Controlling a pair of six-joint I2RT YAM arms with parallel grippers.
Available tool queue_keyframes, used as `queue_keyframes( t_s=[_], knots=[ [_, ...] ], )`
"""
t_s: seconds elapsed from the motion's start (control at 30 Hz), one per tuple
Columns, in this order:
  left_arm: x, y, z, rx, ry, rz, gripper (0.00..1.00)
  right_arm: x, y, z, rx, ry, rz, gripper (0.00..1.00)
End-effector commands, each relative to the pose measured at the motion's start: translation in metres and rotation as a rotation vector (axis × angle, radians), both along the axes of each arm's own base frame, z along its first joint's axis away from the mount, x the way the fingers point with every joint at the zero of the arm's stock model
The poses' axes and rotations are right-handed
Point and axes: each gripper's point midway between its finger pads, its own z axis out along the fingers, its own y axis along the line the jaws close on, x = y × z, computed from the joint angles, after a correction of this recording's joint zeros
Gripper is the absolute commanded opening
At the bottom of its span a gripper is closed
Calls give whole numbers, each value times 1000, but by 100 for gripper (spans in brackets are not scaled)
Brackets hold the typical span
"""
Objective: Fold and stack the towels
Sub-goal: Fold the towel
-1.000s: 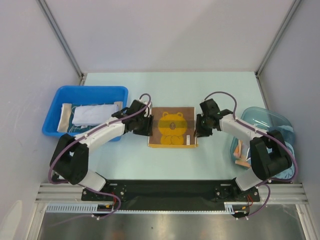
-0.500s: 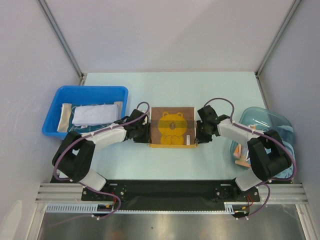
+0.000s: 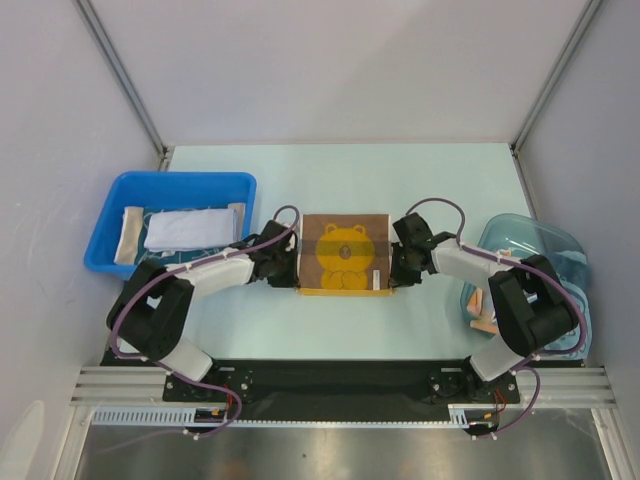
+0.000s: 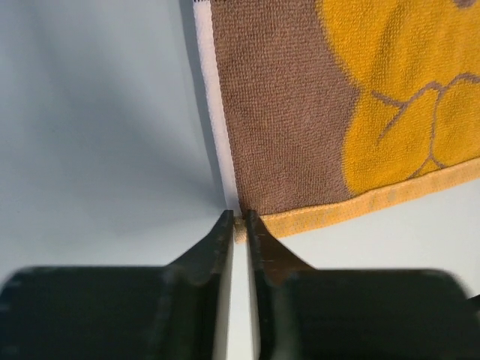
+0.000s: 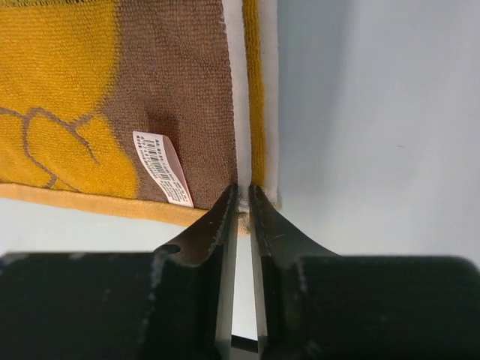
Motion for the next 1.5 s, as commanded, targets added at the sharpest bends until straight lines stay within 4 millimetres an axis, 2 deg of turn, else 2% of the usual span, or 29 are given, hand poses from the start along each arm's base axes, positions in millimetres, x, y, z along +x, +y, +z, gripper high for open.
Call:
queue_keyframes(
  t_s=[0.0,0.03,0.07,0.1,0.3,0.33,0.37,0.5,0.63,0.77,0.93,1.07,1.13,1.17,1.23,1.3,1.37,1.47],
  knots=[
    [4,-6,0,-31,-2,3,9,6,2,3,-3,-27,-4,15],
    [4,-7,1,-32,0,0,6,7,2,5,-4,-34,2,11],
    [5,-6,2,-30,-3,2,3,7,2,7,-4,-34,3,2],
    [6,-6,3,-30,-5,3,0,9,3,10,-3,-43,9,0],
    [11,-11,26,-52,-30,15,0,11,0,26,-19,-53,19,0],
    [12,-11,31,-58,-35,19,0,16,0,35,-21,-72,14,0],
    [13,-13,39,-73,-52,22,0,14,-3,37,-35,-62,23,0],
    [6,-21,50,-146,-49,41,1,15,-14,47,-66,-56,27,0],
    [-3,-28,38,-170,-30,45,0,12,-23,42,-77,-34,25,0],
    [-14,-34,19,-158,10,31,0,9,-27,25,-70,-9,24,0],
    [-22,-31,-2,-117,46,33,0,4,-29,2,-80,17,35,0],
    [-24,-29,-8,-97,55,27,0,3,-33,-11,-105,36,27,3],
    [-26,-30,-8,-98,58,22,9,4,-35,-14,-118,29,18,4],
    [-26,-31,-6,-103,52,20,24,6,-35,-14,-120,20,15,6],
    [-27,-31,-4,-107,48,16,30,8,-39,-13,-147,-1,10,7],
    [-26,-29,1,-102,39,15,41,9,-37,-9,-144,-15,13,11],
    [-25,-28,3,-93,31,13,46,8,-35,-5,-138,-21,15,20],
    [-20,-27,11,-71,12,2,48,7,-34,7,-133,-41,13,27]
  ],
)
